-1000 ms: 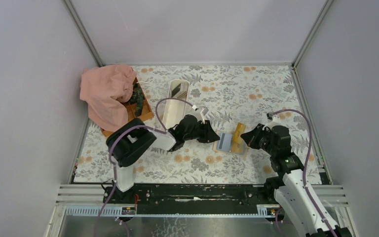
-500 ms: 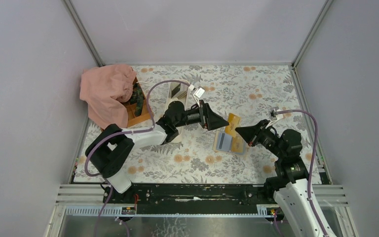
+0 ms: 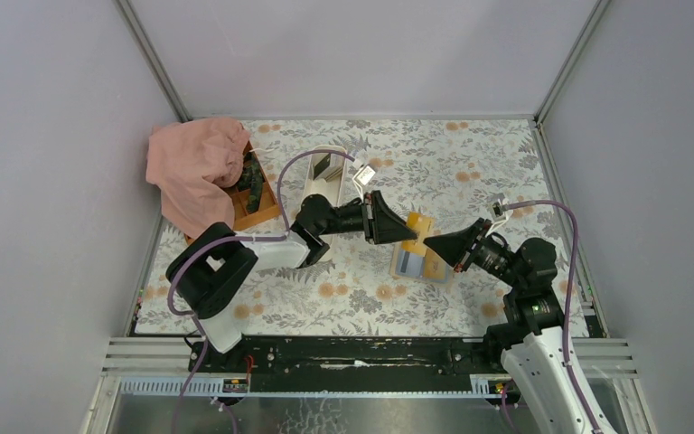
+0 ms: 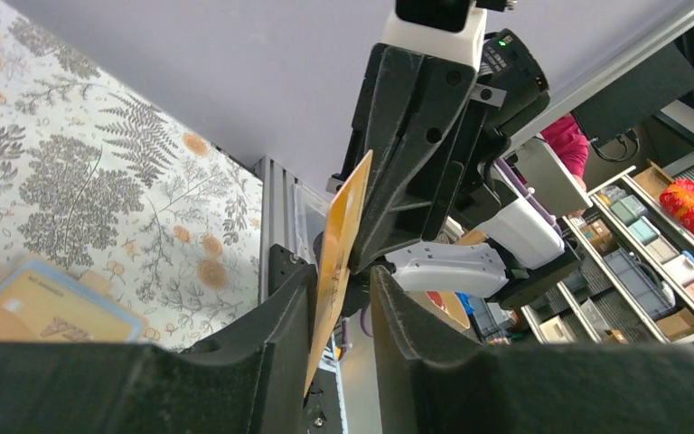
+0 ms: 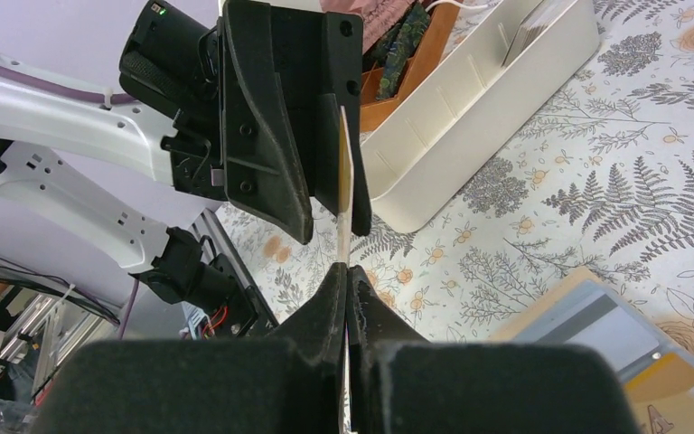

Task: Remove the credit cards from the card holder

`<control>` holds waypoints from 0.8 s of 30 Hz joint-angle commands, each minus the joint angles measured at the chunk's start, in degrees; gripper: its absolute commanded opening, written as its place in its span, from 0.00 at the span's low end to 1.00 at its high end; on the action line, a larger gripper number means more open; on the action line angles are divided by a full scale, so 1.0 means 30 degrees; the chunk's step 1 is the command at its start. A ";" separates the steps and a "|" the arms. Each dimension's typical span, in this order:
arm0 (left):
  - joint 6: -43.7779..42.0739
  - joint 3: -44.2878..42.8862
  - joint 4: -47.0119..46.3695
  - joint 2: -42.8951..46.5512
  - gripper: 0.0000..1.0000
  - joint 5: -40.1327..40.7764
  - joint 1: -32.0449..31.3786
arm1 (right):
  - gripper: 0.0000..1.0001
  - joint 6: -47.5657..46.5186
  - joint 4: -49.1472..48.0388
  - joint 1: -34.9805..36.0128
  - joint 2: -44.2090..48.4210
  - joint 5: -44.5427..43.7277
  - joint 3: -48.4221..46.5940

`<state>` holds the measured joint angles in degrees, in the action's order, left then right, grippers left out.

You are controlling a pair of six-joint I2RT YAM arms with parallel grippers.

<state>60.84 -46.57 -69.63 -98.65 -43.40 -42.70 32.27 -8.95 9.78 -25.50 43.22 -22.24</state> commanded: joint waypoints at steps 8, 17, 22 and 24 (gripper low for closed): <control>0.0814 0.0479 -0.2955 -0.0192 0.29 -0.1254 0.0015 | 0.00 -0.0034 -0.0697 -0.0059 0.0069 -0.0064 -0.0592; -0.0913 0.0992 -0.0746 0.0647 0.00 -0.0959 -0.0007 | 0.00 0.0080 -0.0951 -0.0046 0.0015 -0.0199 -0.0415; -0.1582 0.0911 0.0234 0.0949 0.00 -0.0859 -0.0006 | 0.00 0.0217 -0.1256 -0.0067 -0.0197 -0.0039 -0.0321; -0.1724 0.0903 0.0415 0.1005 0.00 -0.0813 -0.0006 | 0.00 0.0191 -0.1278 -0.0056 -0.0259 0.0032 -0.0307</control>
<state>58.46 -44.25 -70.11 -97.34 -45.04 -42.70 32.91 -9.06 9.78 -25.91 43.22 -22.22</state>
